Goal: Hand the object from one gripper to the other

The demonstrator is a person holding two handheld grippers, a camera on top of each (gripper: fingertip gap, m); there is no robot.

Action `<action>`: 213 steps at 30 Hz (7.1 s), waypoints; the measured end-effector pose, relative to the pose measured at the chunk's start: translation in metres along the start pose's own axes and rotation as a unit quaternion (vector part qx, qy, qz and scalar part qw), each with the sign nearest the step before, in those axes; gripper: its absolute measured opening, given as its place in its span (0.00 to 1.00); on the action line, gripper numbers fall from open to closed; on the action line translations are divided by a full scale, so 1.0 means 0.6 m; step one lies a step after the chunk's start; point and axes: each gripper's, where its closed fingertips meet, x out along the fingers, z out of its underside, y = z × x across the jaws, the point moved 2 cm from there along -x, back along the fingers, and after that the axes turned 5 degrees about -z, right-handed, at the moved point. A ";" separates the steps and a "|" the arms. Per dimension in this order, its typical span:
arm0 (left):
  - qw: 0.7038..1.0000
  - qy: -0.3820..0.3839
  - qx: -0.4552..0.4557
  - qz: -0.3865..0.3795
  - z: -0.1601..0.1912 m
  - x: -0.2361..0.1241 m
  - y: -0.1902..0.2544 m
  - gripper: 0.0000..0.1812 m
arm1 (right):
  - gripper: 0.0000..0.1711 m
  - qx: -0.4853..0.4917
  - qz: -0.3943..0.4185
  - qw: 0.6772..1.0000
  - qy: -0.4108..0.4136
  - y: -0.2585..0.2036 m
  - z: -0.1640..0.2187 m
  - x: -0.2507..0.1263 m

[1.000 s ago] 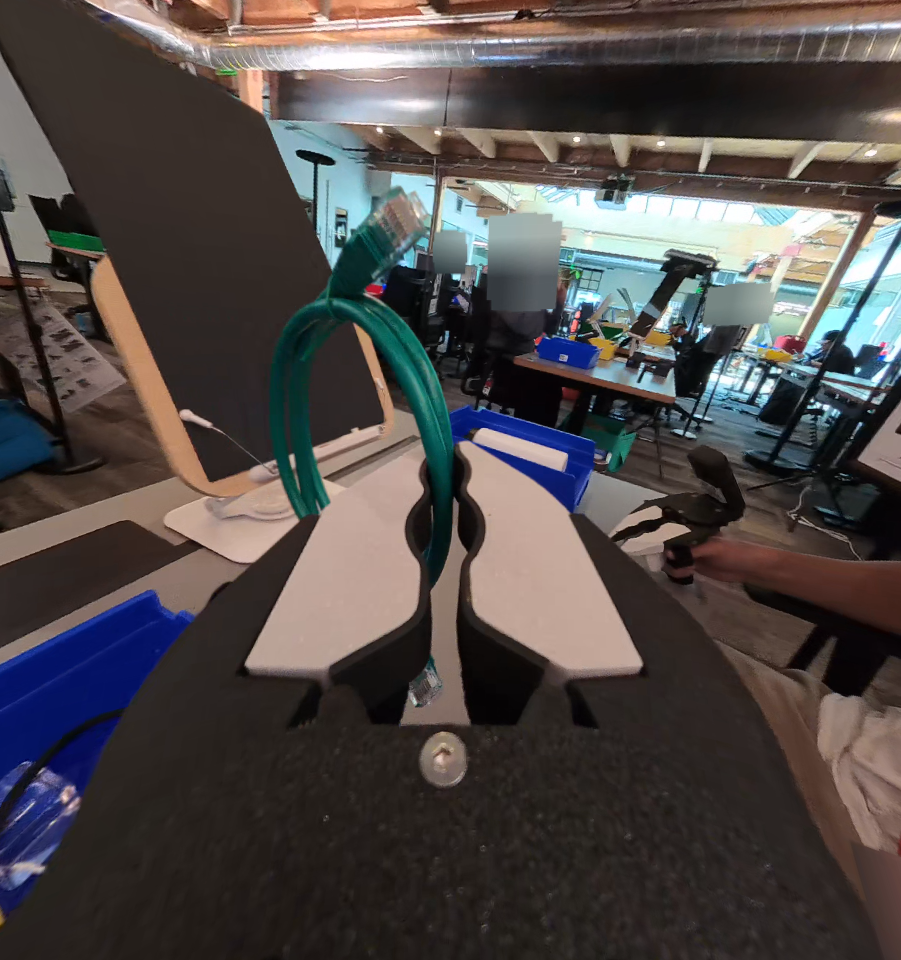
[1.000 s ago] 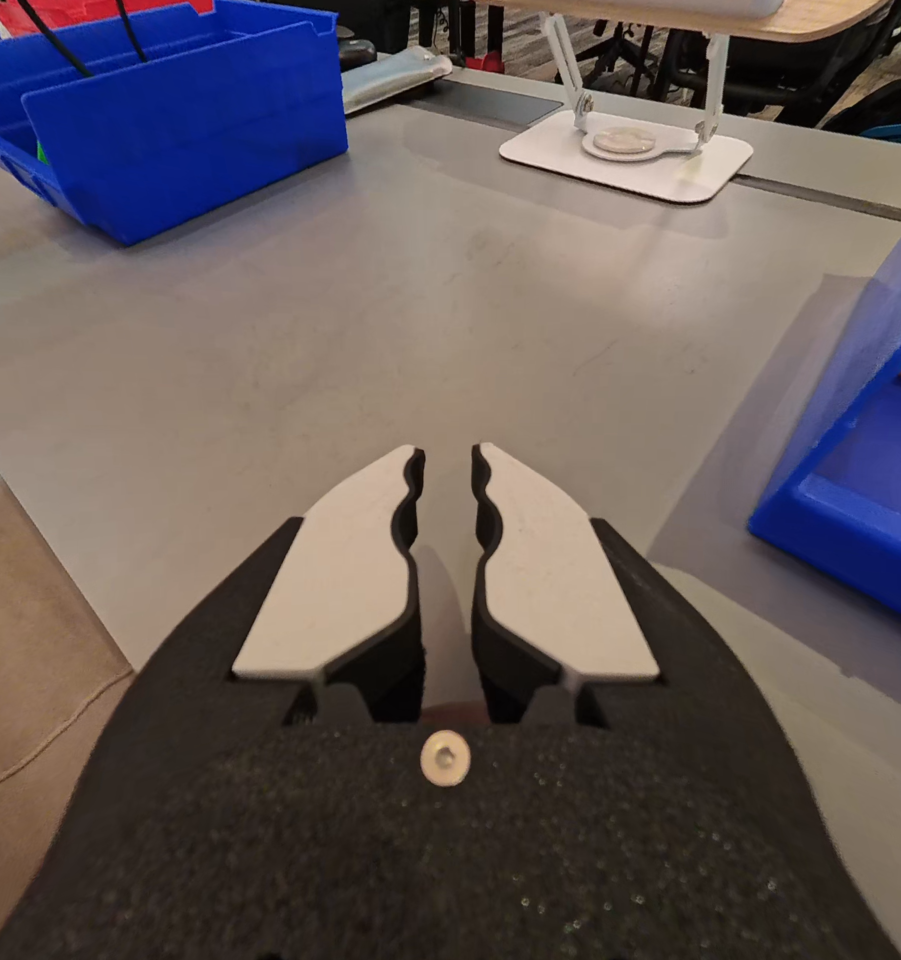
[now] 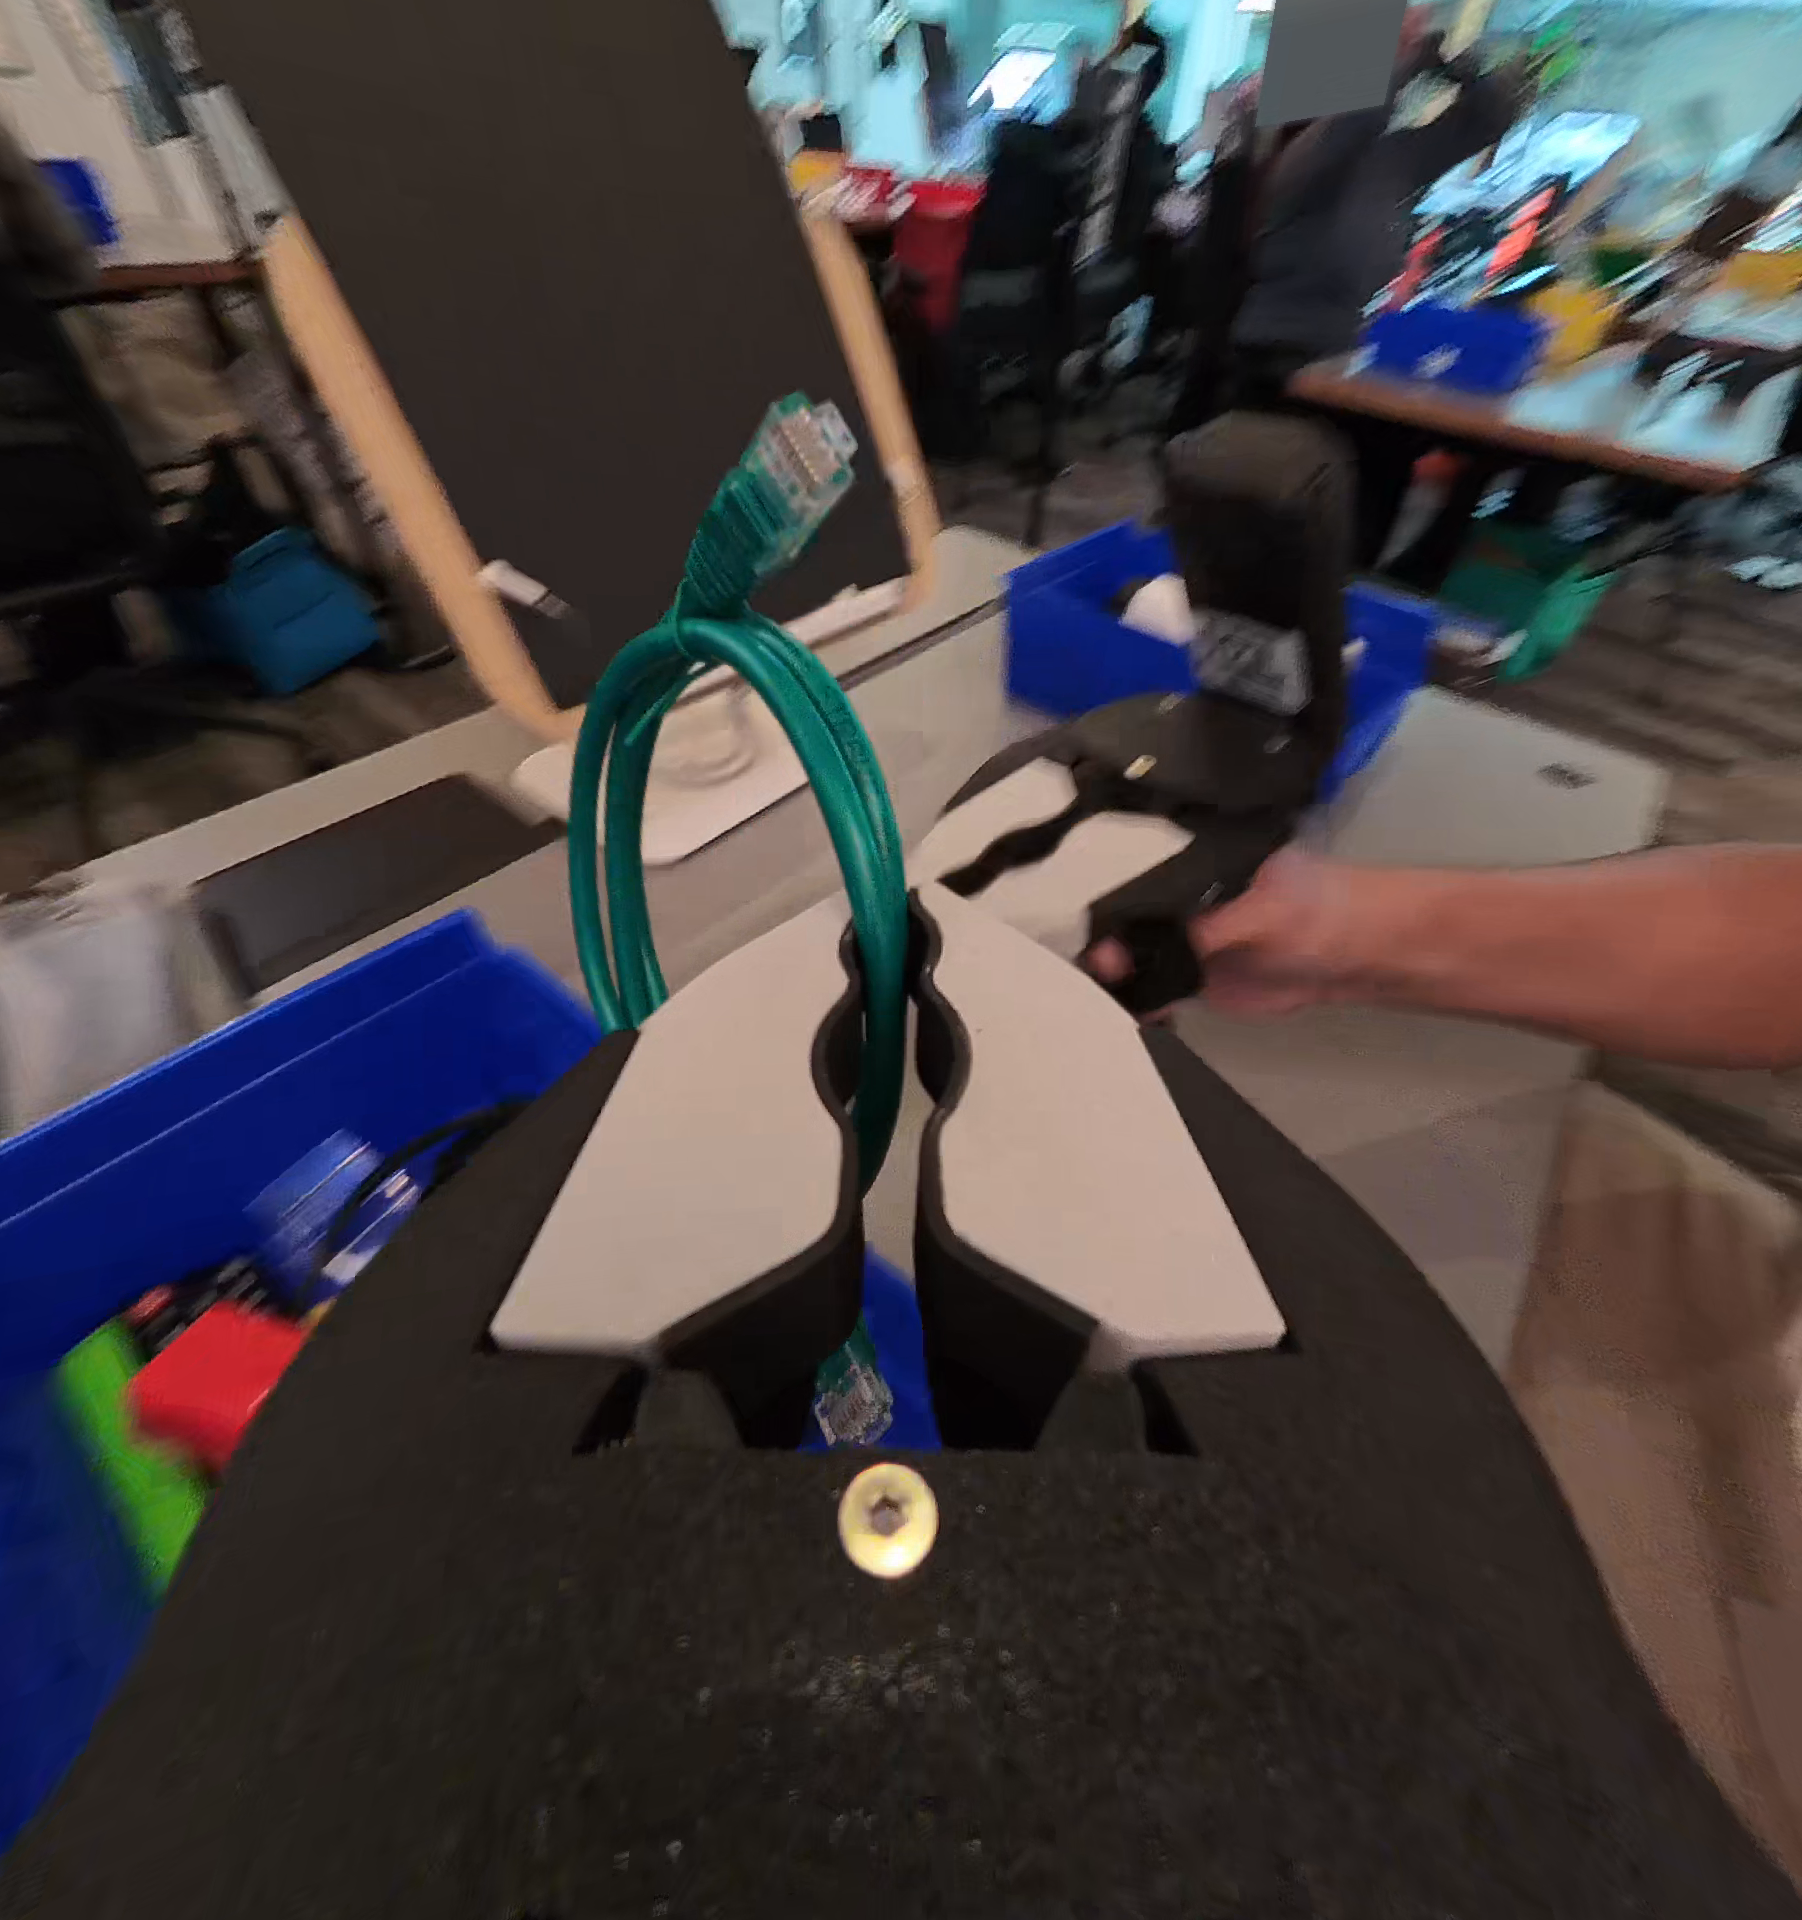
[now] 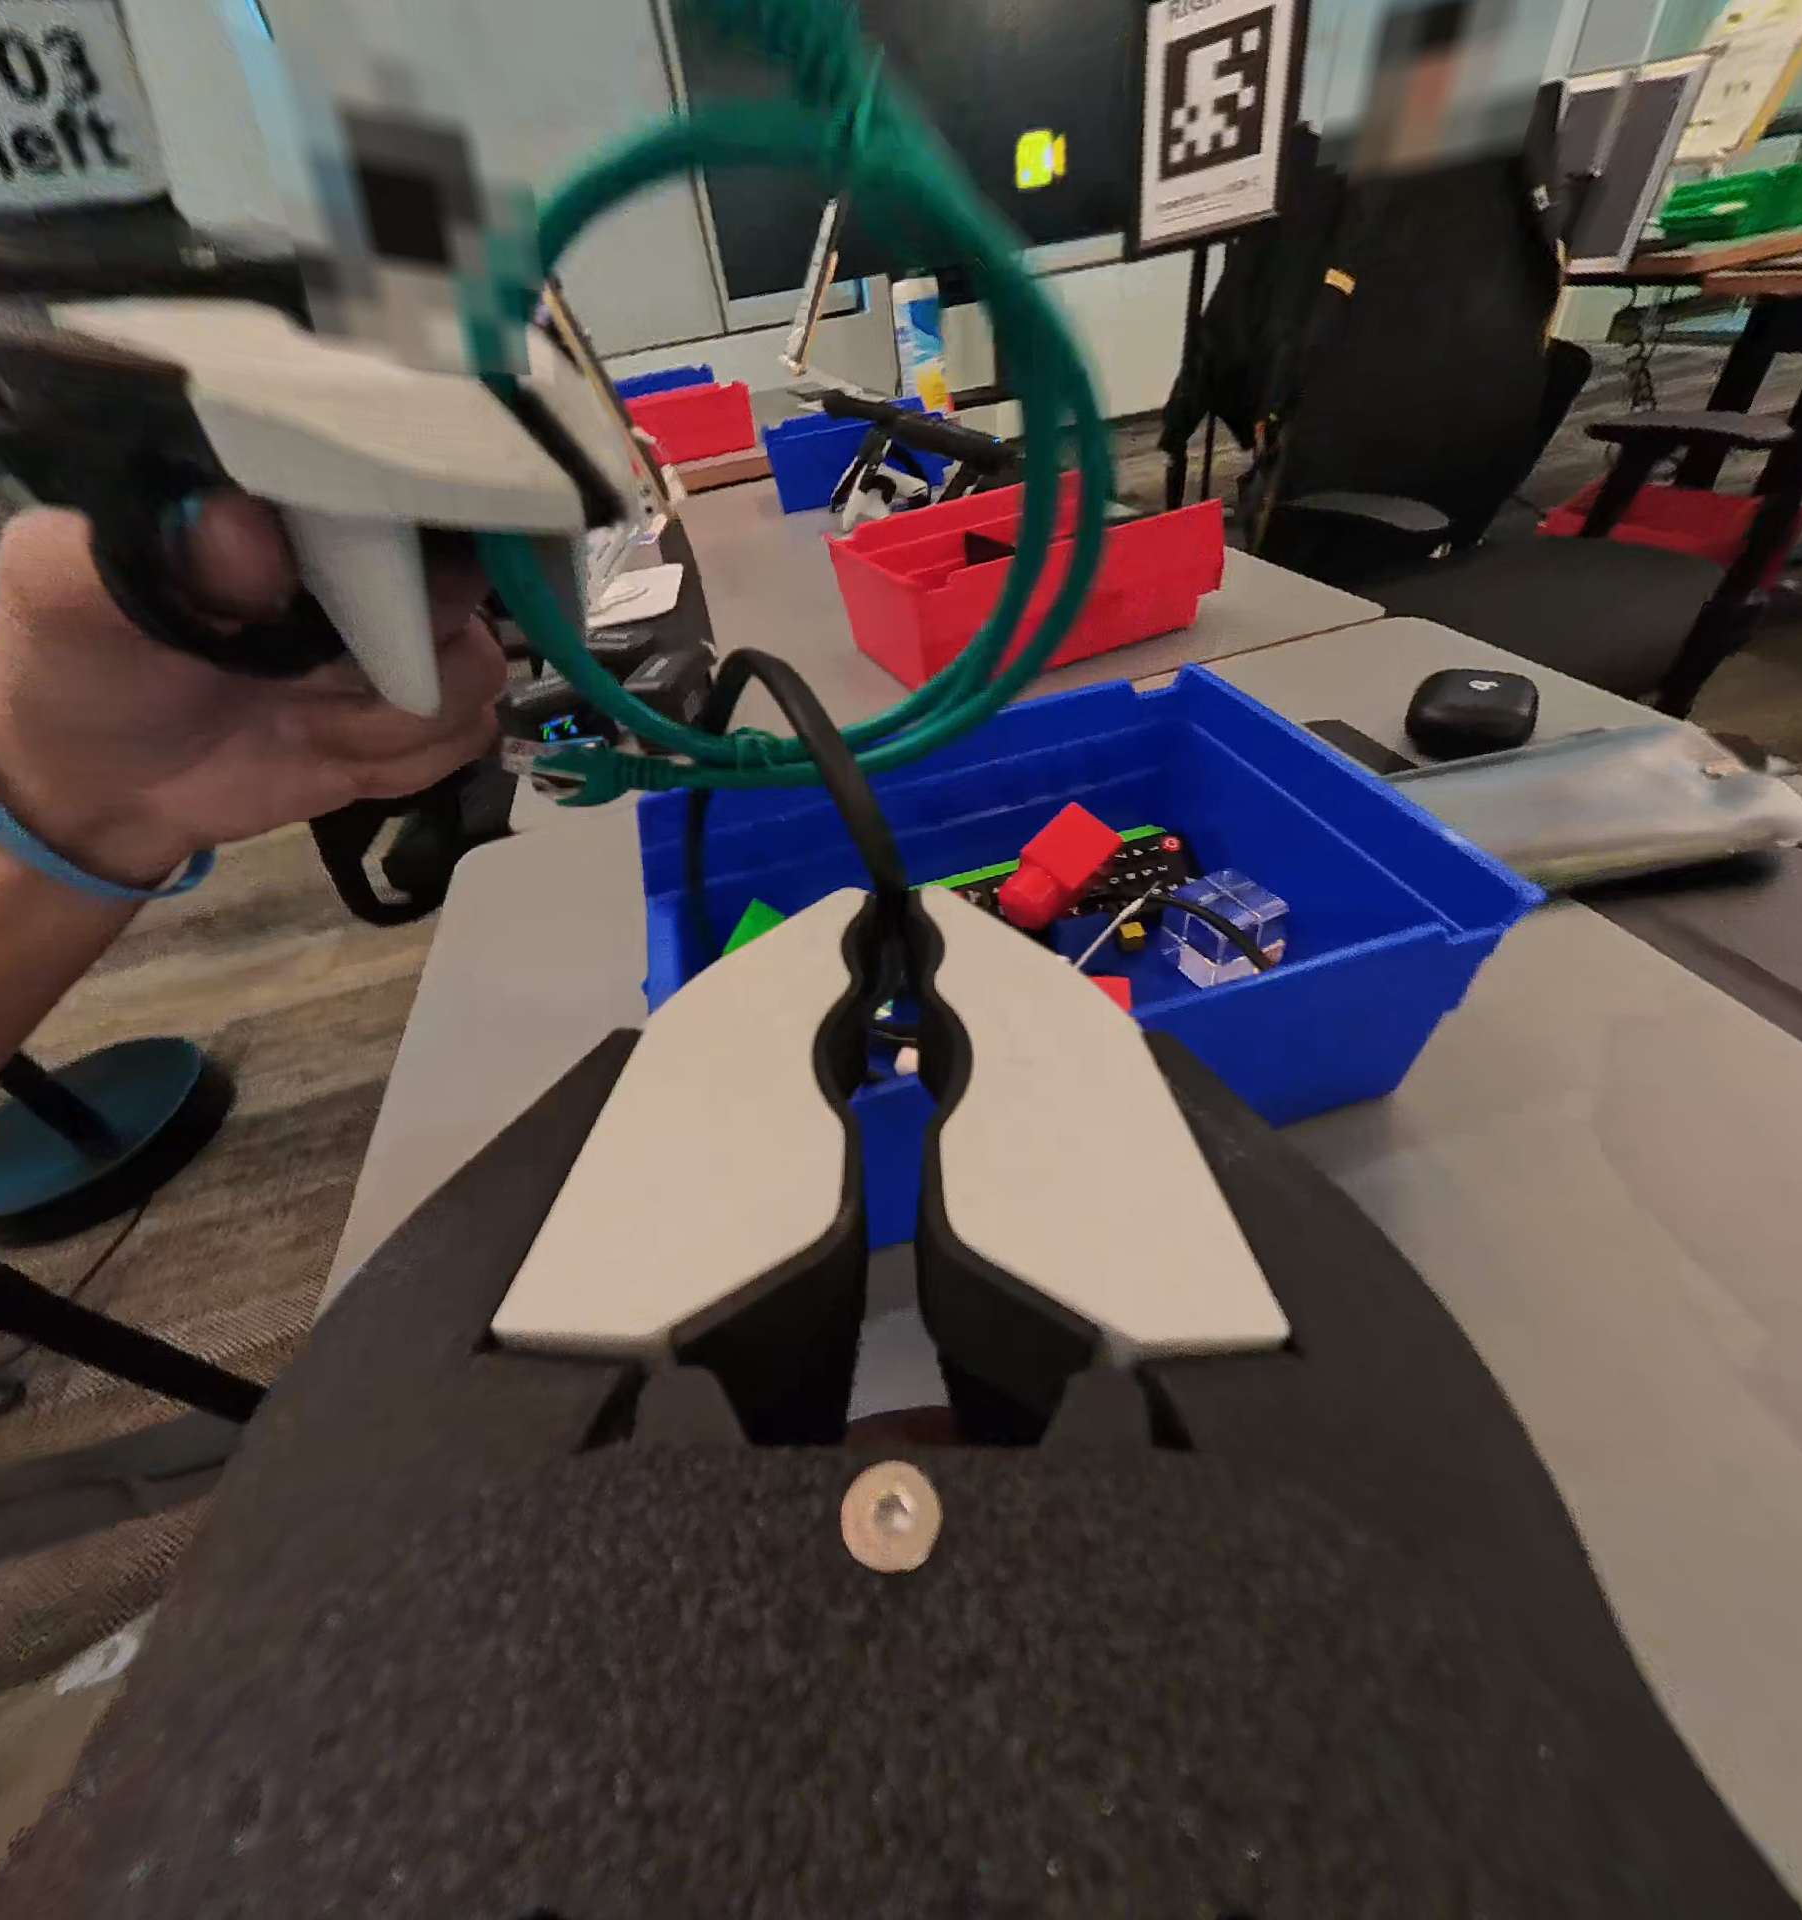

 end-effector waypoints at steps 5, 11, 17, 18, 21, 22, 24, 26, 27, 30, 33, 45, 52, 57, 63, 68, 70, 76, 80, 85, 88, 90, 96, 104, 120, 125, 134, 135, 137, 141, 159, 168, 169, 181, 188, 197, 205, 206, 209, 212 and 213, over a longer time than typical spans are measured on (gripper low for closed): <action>0.985 -0.097 0.037 -0.139 0.057 -0.033 -0.091 0.02 | 0.02 0.054 0.041 0.998 0.016 0.057 -0.016 -0.004; 0.974 -0.115 -0.007 -0.195 0.100 -0.094 -0.155 0.02 | 0.02 0.083 0.077 0.994 0.002 0.102 -0.037 0.028; 0.981 -0.081 -0.025 -0.176 0.099 -0.108 -0.159 0.02 | 0.14 0.061 0.049 0.993 -0.089 0.080 0.030 0.042; 0.979 -0.076 -0.029 -0.188 0.094 -0.112 -0.168 0.02 | 0.19 0.062 0.042 0.992 -0.101 0.075 0.042 0.036; 0.972 -0.065 -0.026 -0.225 0.074 -0.124 -0.197 0.02 | 0.20 0.076 0.008 0.990 -0.118 0.060 0.070 0.001; 0.969 -0.067 -0.019 -0.239 0.068 -0.126 -0.205 0.02 | 0.20 0.078 0.002 0.990 -0.120 0.057 0.077 -0.017; 0.963 -0.075 0.004 -0.258 0.055 -0.128 -0.213 0.02 | 0.21 0.079 0.001 0.989 -0.128 0.050 0.096 -0.061; 0.966 -0.071 0.029 -0.248 0.038 -0.123 -0.201 0.02 | 0.21 0.078 0.009 0.988 -0.136 0.039 0.121 -0.117; 0.971 -0.063 0.037 -0.230 0.029 -0.117 -0.187 0.02 | 0.21 0.077 0.016 0.987 -0.138 0.033 0.134 -0.146; 0.991 -0.018 0.027 -0.127 0.001 -0.084 -0.115 0.02 | 0.21 0.081 0.041 0.987 -0.135 0.011 0.181 -0.239; 0.998 0.038 -0.035 0.034 -0.026 -0.035 -0.014 0.02 | 0.21 0.102 0.068 0.987 -0.101 -0.013 0.219 -0.322; 0.868 0.042 -0.257 0.422 0.058 0.183 0.368 0.02 | 0.30 0.195 -0.022 0.968 0.160 -0.082 0.131 -0.414; 0.926 -0.018 -0.242 0.290 0.149 0.234 0.357 0.05 | 0.07 0.136 0.074 0.984 0.094 -0.036 0.156 -0.445; 0.993 -0.064 -0.092 0.040 0.219 0.219 0.299 0.17 | 0.07 0.017 0.252 0.967 0.044 0.005 0.146 -0.485; 0.984 -0.046 0.079 -0.153 0.219 0.178 0.256 0.27 | 0.07 -0.305 0.390 0.866 -0.076 -0.032 0.104 -0.471; 0.974 0.001 0.140 -0.178 0.183 0.169 0.287 0.34 | 0.07 -0.459 0.366 0.797 -0.143 -0.087 0.140 -0.403; 0.968 -0.005 0.179 -0.178 0.183 0.172 0.300 0.34 | 0.07 -0.477 0.350 0.791 -0.154 -0.101 0.147 -0.387; 0.923 -0.043 0.324 -0.201 0.206 0.193 0.317 0.22 | 0.07 -0.491 0.300 0.798 -0.177 -0.131 0.168 -0.357; 0.919 -0.073 0.333 -0.198 0.220 0.200 0.314 0.09 | 0.07 -0.466 0.295 0.814 -0.181 -0.128 0.177 -0.354; 0.926 -0.064 0.297 -0.224 0.205 0.192 0.291 0.07 | 0.19 -0.341 0.278 0.886 -0.147 -0.118 0.168 -0.370; 0.955 -0.053 0.187 -0.226 0.201 0.179 0.248 0.07 | 0.21 -0.226 0.271 0.930 -0.103 -0.090 0.152 -0.402; 0.975 -0.035 0.081 -0.203 0.200 0.172 0.225 0.06 | 0.24 -0.132 0.251 0.956 -0.080 -0.068 0.161 -0.414; 0.961 0.070 -0.265 -0.036 0.188 0.175 0.218 0.06 | 0.40 0.090 0.103 0.989 0.055 -0.083 0.194 -0.358; 0.881 0.103 -0.436 0.153 0.180 0.205 0.278 0.06 | 0.16 -0.003 0.093 0.983 0.155 -0.140 0.151 -0.301; 0.966 0.045 -0.247 0.063 0.196 0.189 0.252 0.23 | 0.03 -0.239 0.278 0.928 -0.073 -0.073 0.172 -0.399; 0.967 0.056 -0.202 0.146 0.162 0.188 0.327 0.27 | 0.03 -0.399 0.320 0.838 -0.191 -0.090 0.203 -0.358; 0.969 0.029 -0.226 0.095 0.181 0.188 0.310 0.06 | 0.04 -0.452 0.334 0.791 -0.241 -0.108 0.229 -0.302; 0.971 0.017 -0.222 0.091 0.187 0.191 0.309 0.06 | 0.04 -0.432 0.325 0.804 -0.247 -0.108 0.238 -0.299; 0.974 0.016 -0.212 0.074 0.189 0.192 0.304 0.06 | 0.05 -0.397 0.292 0.835 -0.244 -0.116 0.251 -0.296; 0.988 0.011 -0.152 -0.002 0.195 0.182 0.259 0.06 | 0.19 -0.294 0.217 0.901 -0.234 -0.128 0.269 -0.309; 0.921 -0.037 0.343 -0.180 0.198 0.206 0.331 0.06 | 0.29 0.371 -0.077 0.912 0.159 -0.134 0.147 -0.324; 0.930 -0.046 0.340 -0.137 0.224 0.217 0.348 0.09 | 0.08 0.378 -0.086 0.907 0.167 -0.118 0.164 -0.327; 0.937 -0.054 0.325 -0.121 0.229 0.218 0.352 0.11 | 0.08 0.362 -0.073 0.914 0.169 -0.112 0.162 -0.335; 0.956 0.022 -0.210 0.203 0.165 0.175 0.336 0.16 | 0.08 -0.129 0.090 0.981 -0.111 -0.114 0.206 -0.363; 0.957 0.006 -0.200 0.208 0.150 0.173 0.358 0.28 | 0.08 -0.374 0.147 0.880 -0.253 -0.144 0.255 -0.319; 0.960 -0.027 -0.207 0.188 0.167 0.175 0.344 0.09 | 0.09 -0.440 0.170 0.832 -0.292 -0.146 0.287 -0.303; 0.956 0.022 -0.213 0.199 0.148 0.149 0.308 0.06 | 0.18 -0.278 0.143 0.930 -0.196 -0.147 0.255 -0.323; 0.948 0.036 -0.227 0.219 0.142 0.143 0.306 0.06 | 0.20 -0.231 0.128 0.949 -0.170 -0.144 0.246 -0.327; 0.920 0.051 -0.258 0.292 0.136 0.126 0.311 0.06 | 0.24 -0.066 0.074 0.993 -0.064 -0.123 0.210 -0.354; 0.867 0.061 -0.281 0.408 0.129 0.104 0.341 0.06 | 0.28 0.083 -0.024 0.996 0.026 -0.115 0.176 -0.388; 0.839 0.063 -0.293 0.455 0.125 0.093 0.354 0.06 | 0.29 0.118 -0.059 0.990 0.046 -0.119 0.169 -0.395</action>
